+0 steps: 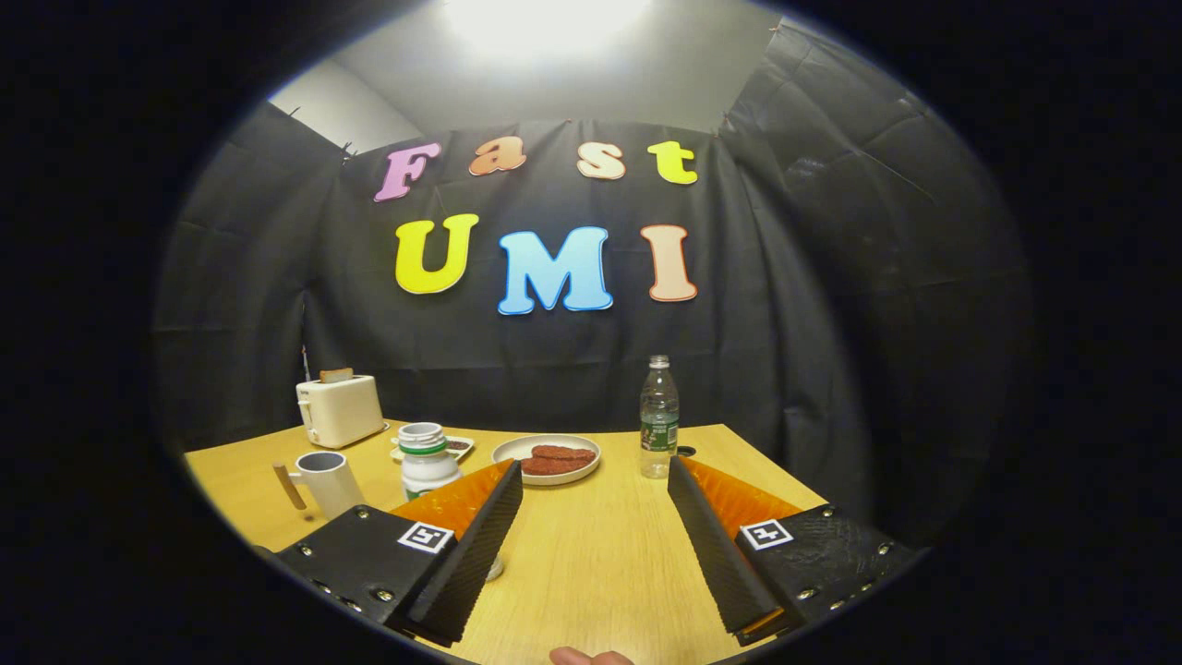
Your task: Take the bottle from table, then pour the juice into the cup, finally place the bottle on the coaster
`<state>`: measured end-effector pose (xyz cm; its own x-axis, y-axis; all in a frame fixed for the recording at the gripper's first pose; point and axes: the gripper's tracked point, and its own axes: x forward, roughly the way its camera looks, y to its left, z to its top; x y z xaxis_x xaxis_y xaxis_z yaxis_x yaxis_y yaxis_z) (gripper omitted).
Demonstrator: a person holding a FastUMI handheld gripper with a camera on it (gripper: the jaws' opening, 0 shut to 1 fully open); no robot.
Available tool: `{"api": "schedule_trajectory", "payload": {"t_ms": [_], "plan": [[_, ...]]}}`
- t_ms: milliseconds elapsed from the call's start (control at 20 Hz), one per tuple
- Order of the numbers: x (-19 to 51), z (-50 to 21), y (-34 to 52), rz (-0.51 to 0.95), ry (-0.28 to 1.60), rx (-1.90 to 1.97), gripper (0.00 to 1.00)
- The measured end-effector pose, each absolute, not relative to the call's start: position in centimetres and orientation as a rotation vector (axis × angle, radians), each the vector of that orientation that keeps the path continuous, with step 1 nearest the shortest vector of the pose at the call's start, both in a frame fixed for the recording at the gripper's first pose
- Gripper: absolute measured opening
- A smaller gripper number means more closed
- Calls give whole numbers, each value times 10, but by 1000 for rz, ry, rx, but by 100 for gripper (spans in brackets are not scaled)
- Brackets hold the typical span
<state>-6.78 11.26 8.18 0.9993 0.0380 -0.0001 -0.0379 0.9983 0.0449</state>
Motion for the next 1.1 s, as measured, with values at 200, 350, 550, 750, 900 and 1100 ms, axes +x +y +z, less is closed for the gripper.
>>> {"api": "schedule_trajectory", "payload": {"t_ms": [200,350,550,750,900,1100], "plan": [[-79,81,144,76,-10,53,97],[-82,69,172,125,7,51,97],[-80,54,201,176,20,56,97],[-66,34,216,182,55,71,98],[-54,25,223,168,65,63,97],[-41,21,237,167,65,62,97]]}}
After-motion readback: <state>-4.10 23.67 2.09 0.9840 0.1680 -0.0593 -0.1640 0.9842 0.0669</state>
